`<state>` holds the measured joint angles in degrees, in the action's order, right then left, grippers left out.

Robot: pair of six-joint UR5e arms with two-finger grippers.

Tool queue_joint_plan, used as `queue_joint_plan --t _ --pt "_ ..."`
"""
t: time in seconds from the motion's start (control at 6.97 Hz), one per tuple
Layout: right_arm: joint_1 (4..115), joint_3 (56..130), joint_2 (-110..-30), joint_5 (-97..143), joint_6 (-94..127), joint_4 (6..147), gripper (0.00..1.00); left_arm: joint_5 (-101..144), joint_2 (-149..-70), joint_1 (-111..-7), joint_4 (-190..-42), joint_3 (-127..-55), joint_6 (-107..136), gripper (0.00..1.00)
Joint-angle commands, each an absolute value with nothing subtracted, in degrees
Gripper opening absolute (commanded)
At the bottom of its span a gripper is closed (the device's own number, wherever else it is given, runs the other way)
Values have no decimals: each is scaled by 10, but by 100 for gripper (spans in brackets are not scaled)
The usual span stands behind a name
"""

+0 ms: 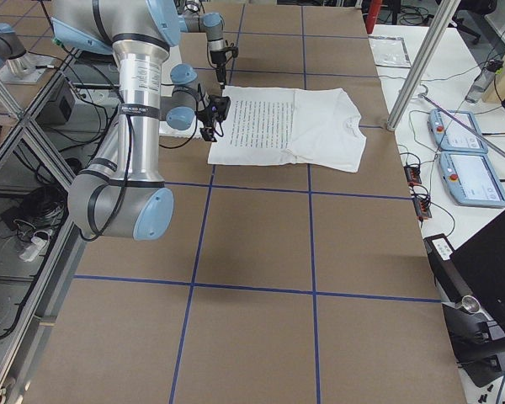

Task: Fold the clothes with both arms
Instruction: 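Lower both grippers onto the hem corners and close them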

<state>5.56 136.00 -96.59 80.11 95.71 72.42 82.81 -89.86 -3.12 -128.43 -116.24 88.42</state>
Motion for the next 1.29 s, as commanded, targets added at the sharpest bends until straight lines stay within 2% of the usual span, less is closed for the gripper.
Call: queue_joint_plan --t 0.0,0.14,0.43,0.57,1.15 --pt "50 1360 -967 792 957 724 100 827 -888 -31 -1281 -1162 883 75" --pt "48 1359 -967 790 957 724 100 827 -888 -31 -1281 -1161 883 73" --pt "47 1360 -967 790 957 724 100 827 -888 -30 -1281 -1159 883 53" --pt "47 1359 -967 790 957 724 100 827 -889 -30 -1281 -1158 883 35" --pt "47 1357 -967 790 957 725 100 826 -887 -30 -1277 -1157 883 33"
